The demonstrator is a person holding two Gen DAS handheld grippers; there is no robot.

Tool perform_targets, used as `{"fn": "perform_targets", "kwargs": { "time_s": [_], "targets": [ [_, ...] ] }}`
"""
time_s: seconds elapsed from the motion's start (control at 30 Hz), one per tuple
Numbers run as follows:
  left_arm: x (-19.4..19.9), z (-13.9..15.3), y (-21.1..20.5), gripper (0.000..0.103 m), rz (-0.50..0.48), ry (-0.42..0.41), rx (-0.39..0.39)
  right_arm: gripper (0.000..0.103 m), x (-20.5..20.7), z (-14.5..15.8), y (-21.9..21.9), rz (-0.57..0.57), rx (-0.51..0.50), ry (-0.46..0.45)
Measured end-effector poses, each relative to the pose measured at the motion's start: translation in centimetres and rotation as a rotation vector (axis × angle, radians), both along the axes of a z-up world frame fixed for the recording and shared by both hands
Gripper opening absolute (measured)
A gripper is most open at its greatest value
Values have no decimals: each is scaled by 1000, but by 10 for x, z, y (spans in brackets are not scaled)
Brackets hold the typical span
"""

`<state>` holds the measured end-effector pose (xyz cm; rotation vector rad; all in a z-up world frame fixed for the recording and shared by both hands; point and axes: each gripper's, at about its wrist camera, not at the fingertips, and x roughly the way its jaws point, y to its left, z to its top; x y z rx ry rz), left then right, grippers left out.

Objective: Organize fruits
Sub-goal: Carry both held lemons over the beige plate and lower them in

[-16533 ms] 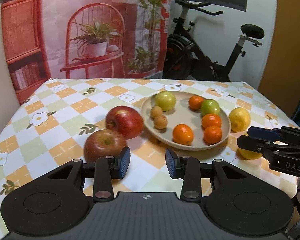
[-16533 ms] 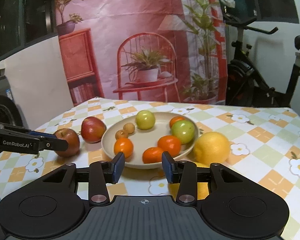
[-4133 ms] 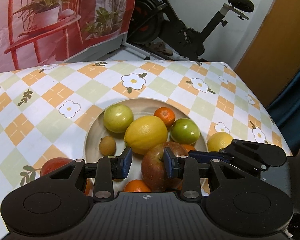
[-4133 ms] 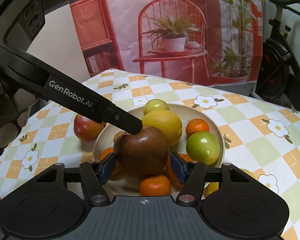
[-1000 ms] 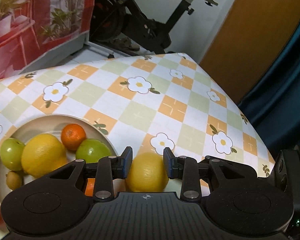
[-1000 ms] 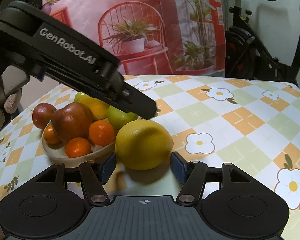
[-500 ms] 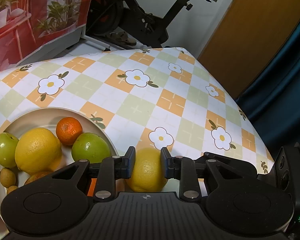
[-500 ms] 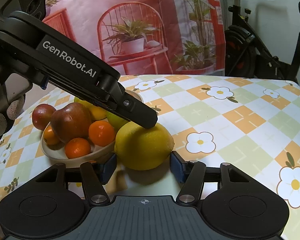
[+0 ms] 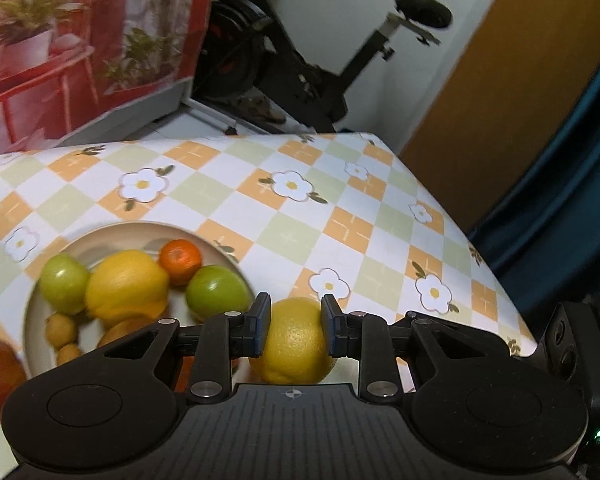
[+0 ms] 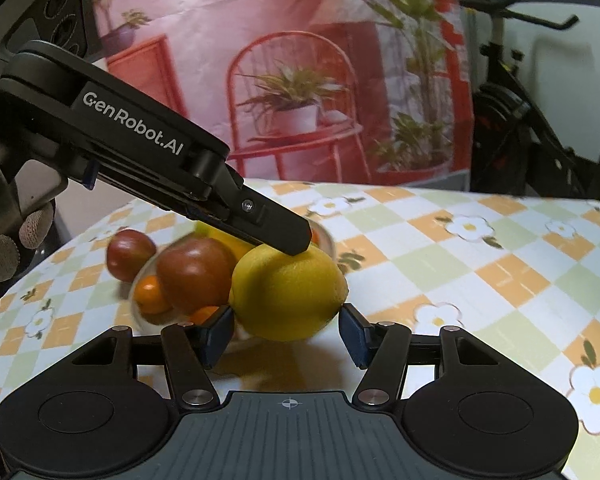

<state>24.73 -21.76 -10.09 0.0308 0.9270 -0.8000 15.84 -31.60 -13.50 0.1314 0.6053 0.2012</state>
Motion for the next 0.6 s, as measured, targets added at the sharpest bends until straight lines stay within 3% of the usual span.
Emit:
{"fn": "perform_targets", "kwargs": {
  "time_s": [0.6],
  "targets": [
    [26, 12, 28, 29, 61, -20, -41, 54, 42, 18, 26, 98, -83, -14]
  ]
}}
